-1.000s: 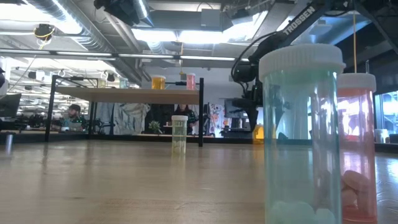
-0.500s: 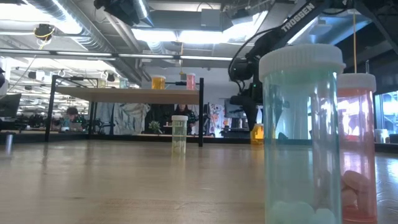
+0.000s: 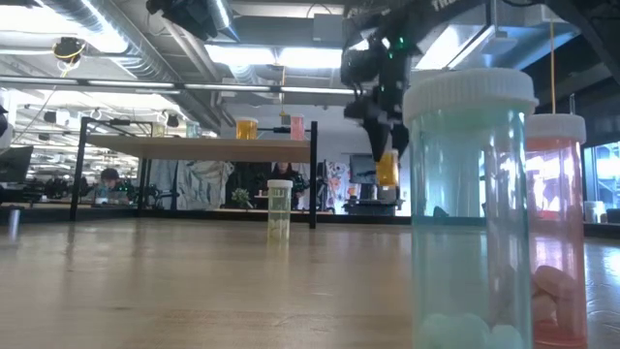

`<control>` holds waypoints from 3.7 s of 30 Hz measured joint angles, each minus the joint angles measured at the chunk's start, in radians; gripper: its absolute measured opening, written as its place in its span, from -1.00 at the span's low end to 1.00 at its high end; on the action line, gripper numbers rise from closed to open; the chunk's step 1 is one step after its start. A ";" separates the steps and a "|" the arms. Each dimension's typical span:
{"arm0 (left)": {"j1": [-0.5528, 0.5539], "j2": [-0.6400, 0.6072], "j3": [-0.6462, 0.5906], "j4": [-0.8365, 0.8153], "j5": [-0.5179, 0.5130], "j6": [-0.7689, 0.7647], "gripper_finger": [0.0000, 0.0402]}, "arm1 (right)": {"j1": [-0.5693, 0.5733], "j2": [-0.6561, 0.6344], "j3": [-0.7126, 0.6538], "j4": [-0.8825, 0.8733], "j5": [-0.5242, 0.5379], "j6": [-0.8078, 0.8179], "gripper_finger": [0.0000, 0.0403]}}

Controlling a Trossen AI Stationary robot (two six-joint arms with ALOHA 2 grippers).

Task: Pick and place medicine bottles onto shelf by color
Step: Put the top big orange pill bottle on the shelf aligned with the orange pill bottle on the shelf

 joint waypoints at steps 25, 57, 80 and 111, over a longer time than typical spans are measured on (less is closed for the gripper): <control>0.000 0.000 0.000 0.015 0.000 0.095 -0.14 | 0.272 0.000 0.598 -0.212 0.056 -0.076 0.08; -0.004 0.000 -0.001 0.111 0.378 0.389 -0.14 | 0.360 0.009 0.614 0.168 0.100 -0.397 0.10; -0.002 0.001 -0.001 0.257 0.408 0.481 -0.14 | 0.359 0.057 0.614 0.245 0.073 -0.440 0.10; -0.002 -0.071 0.000 -0.059 0.405 0.270 -0.14 | 0.277 0.251 0.543 0.266 -0.007 -0.440 0.10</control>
